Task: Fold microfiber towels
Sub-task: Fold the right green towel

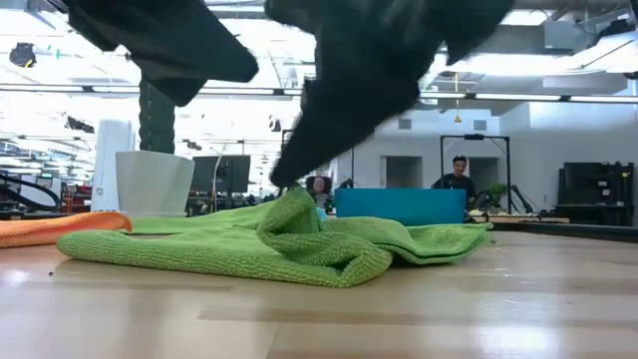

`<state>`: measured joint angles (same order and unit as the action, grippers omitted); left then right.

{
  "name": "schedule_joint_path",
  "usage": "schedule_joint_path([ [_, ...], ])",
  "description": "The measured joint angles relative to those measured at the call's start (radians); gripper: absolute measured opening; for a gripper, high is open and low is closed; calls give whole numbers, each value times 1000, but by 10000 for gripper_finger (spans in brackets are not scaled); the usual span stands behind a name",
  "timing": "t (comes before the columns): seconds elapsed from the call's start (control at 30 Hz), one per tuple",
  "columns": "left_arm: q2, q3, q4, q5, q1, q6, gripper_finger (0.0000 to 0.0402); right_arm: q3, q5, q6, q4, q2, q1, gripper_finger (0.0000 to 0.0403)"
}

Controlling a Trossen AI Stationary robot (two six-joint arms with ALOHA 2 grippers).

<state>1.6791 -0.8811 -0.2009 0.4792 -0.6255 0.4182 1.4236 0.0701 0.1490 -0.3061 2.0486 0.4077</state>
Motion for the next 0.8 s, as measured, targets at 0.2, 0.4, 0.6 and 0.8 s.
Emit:
schedule_joint_path([
  [0.2, 0, -7, -46, 39, -10, -34, 0, 55, 3, -30, -237, -54, 2, 179],
  [0.4, 30, -15, -145, -15, 12, -102, 0, -14, 9, 46, -396, -139, 43, 173],
  [0.6, 98, -70, -124, 3, 37, -124, 0, -152, 77, 5, -435, -208, 120, 168],
  [0.8, 104, -67, -38, 53, 65, -82, 0, -233, 131, -103, -418, -190, 132, 172],
])
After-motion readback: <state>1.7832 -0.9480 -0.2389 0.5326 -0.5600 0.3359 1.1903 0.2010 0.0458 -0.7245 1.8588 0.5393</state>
